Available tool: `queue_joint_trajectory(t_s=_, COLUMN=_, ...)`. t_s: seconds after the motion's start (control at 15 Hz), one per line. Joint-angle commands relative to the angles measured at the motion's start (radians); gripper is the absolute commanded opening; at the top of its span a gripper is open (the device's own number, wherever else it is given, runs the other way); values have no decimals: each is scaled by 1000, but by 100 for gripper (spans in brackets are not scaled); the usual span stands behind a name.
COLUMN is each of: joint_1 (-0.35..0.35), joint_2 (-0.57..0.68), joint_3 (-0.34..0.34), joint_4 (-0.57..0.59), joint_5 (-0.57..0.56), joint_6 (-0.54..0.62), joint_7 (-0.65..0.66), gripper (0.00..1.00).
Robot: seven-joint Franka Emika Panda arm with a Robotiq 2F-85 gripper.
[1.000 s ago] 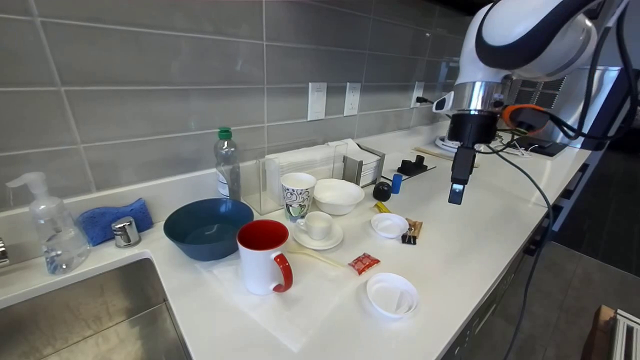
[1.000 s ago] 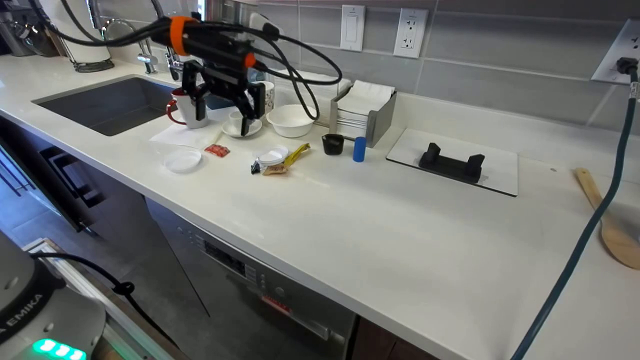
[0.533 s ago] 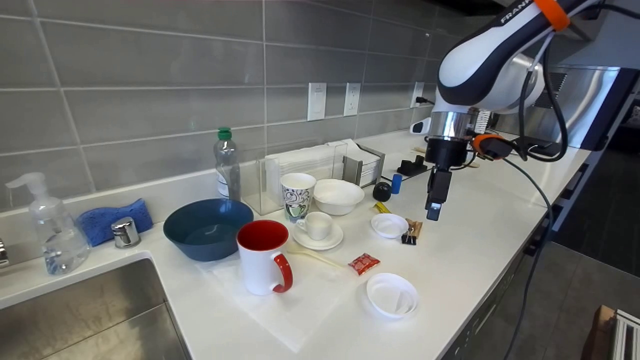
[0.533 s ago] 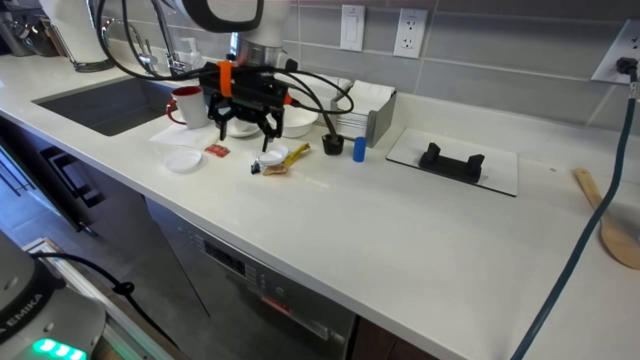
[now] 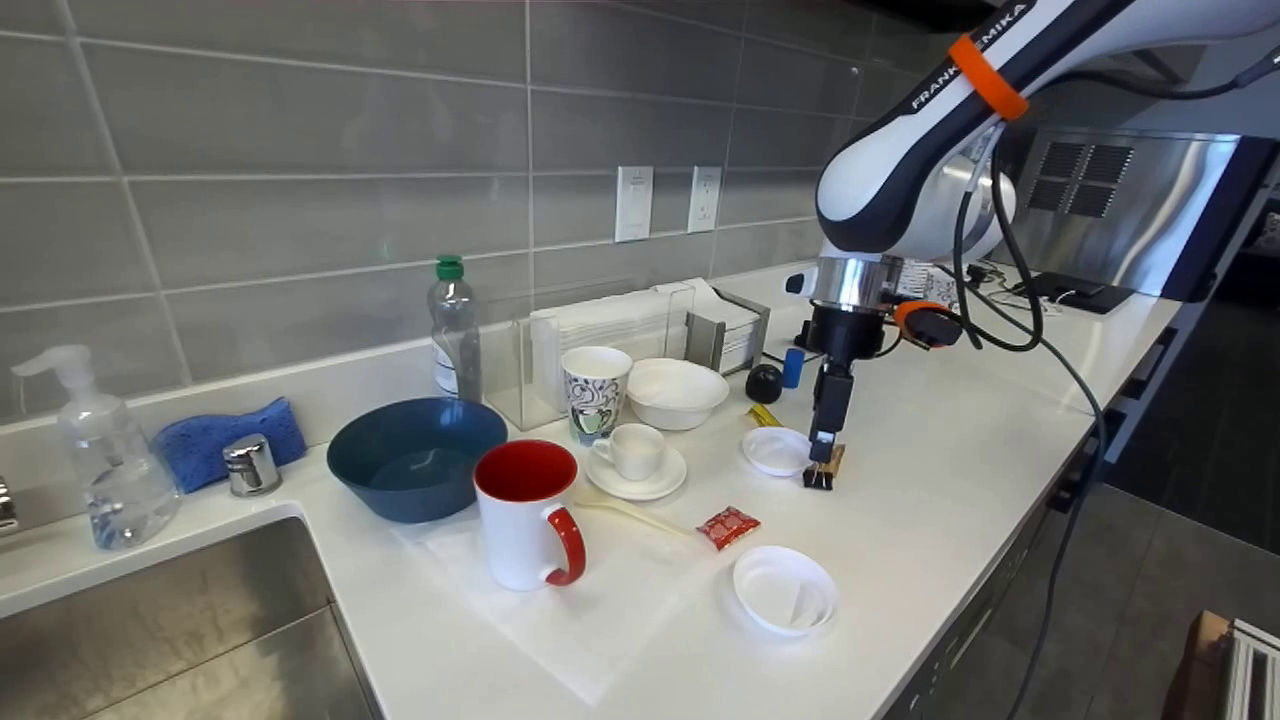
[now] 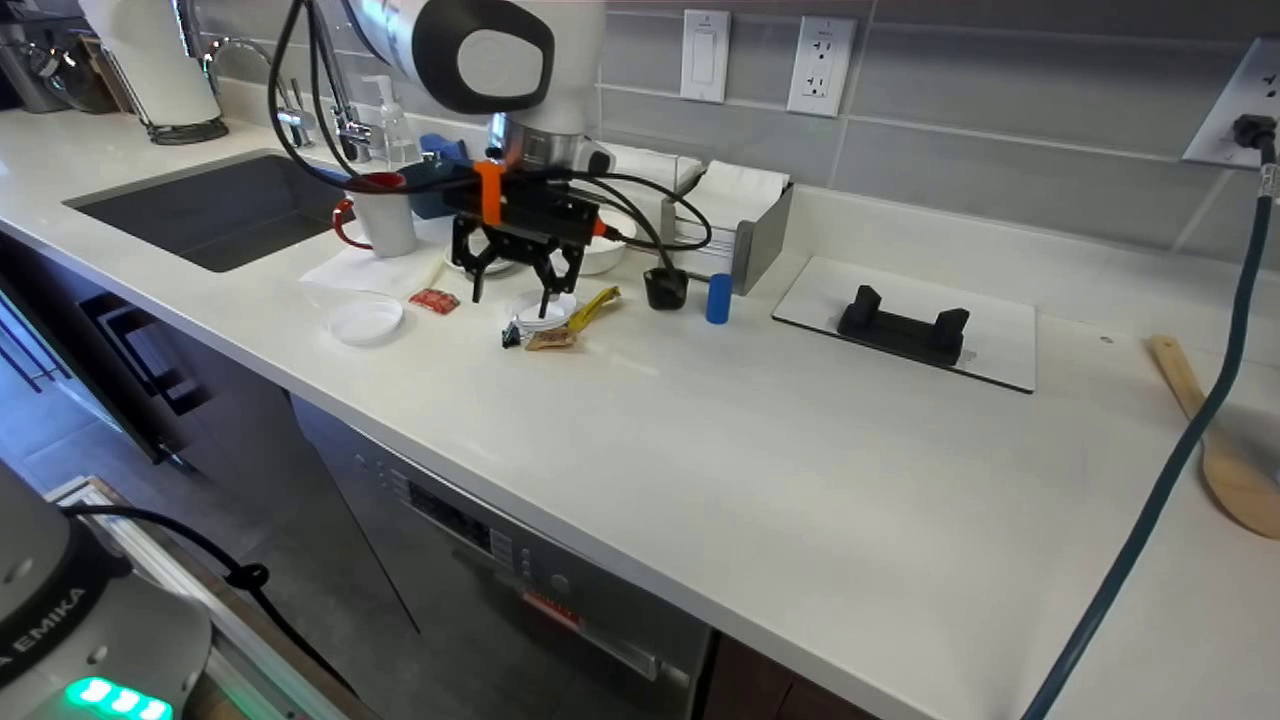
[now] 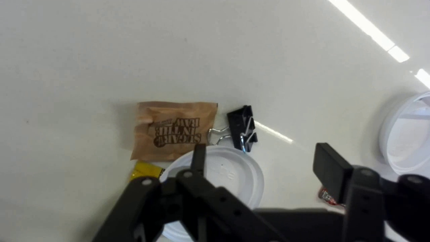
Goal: Lift the paper clip and put it on the white object
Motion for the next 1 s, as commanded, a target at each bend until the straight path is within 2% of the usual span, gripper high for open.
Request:
queue_joint_trajectory(t_s=0.0, joint_1=-38, joint_2=54, joint_3=50, joint_4=55, joint_5=16, joint_6=-20, joint_7=-30, gripper=60)
queue_joint_trajectory(t_s=0.07, joint_1=-45, joint_2=61, joint_3=59, joint_4=63, joint_5=16, joint_6=-35, joint_7=-32, gripper=53)
queue_joint_trajectory(t_s=0.33, joint_1=-62, joint_2=77, joint_3=74, joint_4=74, joint_5=1, joint_6=-54, joint_7=-26, gripper=53)
queue_joint_trajectory(t_s=0.47, joint_1=-69, joint_2=79, joint_3=77, joint_4=77, joint_5=-1, joint_6=-66, joint_7=-25, gripper=49)
queue_joint_trajectory(t_s=0.53, joint_1=-73, joint_2=76, joint_3=77, joint_4=78, joint_5=-1, joint_6=-77, joint_7=-25, gripper=52)
queue_joint_trajectory(t_s=0.6, joint_1=-76, joint_2=73, joint_3=76, joint_4=80, joint_5=0, joint_6=-88, joint_7=-24, gripper=51)
queue_joint_trajectory(t_s=0.67, joint_1=-78, joint_2=69, joint_3=75, joint_4=82, joint_5=0, joint_6=-100, joint_7=-23, gripper=54)
queue_joint_trajectory(t_s=0.73, joint_1=-81, joint_2=63, joint_3=74, joint_4=83, joint_5=-3, joint_6=-112, joint_7=-20, gripper=53)
queue_joint_trajectory(t_s=0.8, joint_1=-82, joint_2=56, joint_3=72, joint_4=86, joint_5=-10, joint_6=-131, joint_7=-15, gripper=58)
queue_joint_trajectory(t_s=0.93, joint_1=-86, joint_2=55, joint_3=67, joint_4=96, joint_5=-21, joint_6=-162, joint_7=-10, gripper=57)
